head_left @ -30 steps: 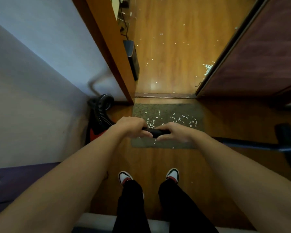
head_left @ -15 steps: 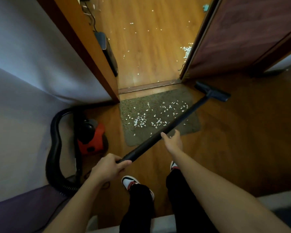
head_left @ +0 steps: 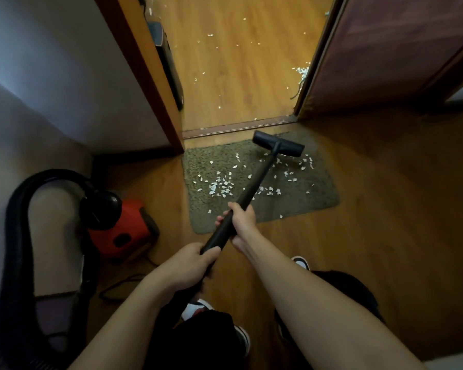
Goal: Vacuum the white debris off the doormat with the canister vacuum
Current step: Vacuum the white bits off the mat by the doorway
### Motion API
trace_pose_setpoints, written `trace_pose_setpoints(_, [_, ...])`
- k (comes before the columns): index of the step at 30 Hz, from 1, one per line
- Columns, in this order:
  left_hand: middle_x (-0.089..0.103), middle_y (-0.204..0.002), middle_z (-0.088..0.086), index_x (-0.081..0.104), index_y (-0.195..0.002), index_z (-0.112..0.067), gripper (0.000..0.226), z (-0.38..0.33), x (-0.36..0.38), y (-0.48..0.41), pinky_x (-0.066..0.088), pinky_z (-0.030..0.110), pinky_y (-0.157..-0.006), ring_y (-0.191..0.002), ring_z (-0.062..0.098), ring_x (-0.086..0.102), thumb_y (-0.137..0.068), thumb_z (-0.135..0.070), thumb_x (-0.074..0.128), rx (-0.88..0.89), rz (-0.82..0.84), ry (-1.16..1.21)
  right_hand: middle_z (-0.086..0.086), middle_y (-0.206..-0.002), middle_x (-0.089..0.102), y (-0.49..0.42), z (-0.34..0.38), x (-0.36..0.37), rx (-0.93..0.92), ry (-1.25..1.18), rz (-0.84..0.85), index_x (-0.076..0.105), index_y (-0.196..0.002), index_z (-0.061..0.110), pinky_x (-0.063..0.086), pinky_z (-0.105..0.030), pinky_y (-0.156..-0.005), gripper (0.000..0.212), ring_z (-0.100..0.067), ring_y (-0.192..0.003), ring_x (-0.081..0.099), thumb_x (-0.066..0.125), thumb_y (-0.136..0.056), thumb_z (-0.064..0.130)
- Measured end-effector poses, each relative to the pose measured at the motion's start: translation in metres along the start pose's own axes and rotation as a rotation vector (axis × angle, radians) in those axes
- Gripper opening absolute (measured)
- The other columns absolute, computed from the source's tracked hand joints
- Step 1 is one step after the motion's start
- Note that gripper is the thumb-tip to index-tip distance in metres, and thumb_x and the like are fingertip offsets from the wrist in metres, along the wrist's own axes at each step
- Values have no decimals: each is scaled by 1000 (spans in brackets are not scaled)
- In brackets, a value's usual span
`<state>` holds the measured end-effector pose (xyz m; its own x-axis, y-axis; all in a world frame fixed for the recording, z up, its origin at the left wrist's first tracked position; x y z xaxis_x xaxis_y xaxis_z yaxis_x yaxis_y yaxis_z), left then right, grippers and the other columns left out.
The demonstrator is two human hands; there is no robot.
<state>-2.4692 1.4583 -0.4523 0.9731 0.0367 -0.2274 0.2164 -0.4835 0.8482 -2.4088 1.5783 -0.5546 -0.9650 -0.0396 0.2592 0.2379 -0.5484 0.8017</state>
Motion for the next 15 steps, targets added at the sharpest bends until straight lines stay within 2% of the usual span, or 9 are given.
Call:
trace_pose_setpoints(3, [51,-72,8,51,-90,-7,34,39,23,3,41,22,-40,-44,14,47,-106,-36,44,41,-62,41,-11,-75,50,-6,-37,-8,-31,94,62,42,-118,7,52,-30,-43,19,-22,-52,58,52,-101,6])
trace_pose_setpoints(6, [47,-66,8,50,-86,-7,36,73,36,15,39,19,-38,-39,13,44,-106,-36,44,50,-102,155,-12,-74,50,-4,-65,-5,-54,174,132,44,-124,4,52,-31,-44,24,-23,-49,60,51,-101,6])
trace_pose_setpoints(8, [48,-67,9,50,-90,-6,33,88,41,22,39,19,-37,-38,13,44,-106,-35,44,58,-124,197,-12,-74,52,3,-78,-3,-46,217,164,46,-125,2,52,-32,-44,25,-23,-50,61,51,-101,7])
trace_pose_setpoints(12, [49,-76,9,49,-116,-8,27,104,46,32,40,20,-37,-42,11,45,-107,-33,42,74,-154,253,-12,-77,53,12,-97,-1,5,247,198,47,-128,0,54,-31,-46,29,-24,-56,62,52,-101,8])
trace_pose_setpoints(15, [49,-75,8,47,-122,-14,22,106,44,25,39,18,-36,-39,9,45,-107,-29,40,105,-177,256,-12,-78,54,2,-105,5,8,245,200,48,-127,0,54,-29,-46,29,-24,-59,63,53,-100,8])
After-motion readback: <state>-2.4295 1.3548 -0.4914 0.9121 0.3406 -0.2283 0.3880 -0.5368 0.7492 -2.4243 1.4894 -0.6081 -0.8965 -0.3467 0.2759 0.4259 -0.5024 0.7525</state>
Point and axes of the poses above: each hand's wrist, its own y-axis away from the middle knuckle, its own x-axis out of the palm, z = x × y, the point moved 4 cm from there along -y, towards the middle knuckle
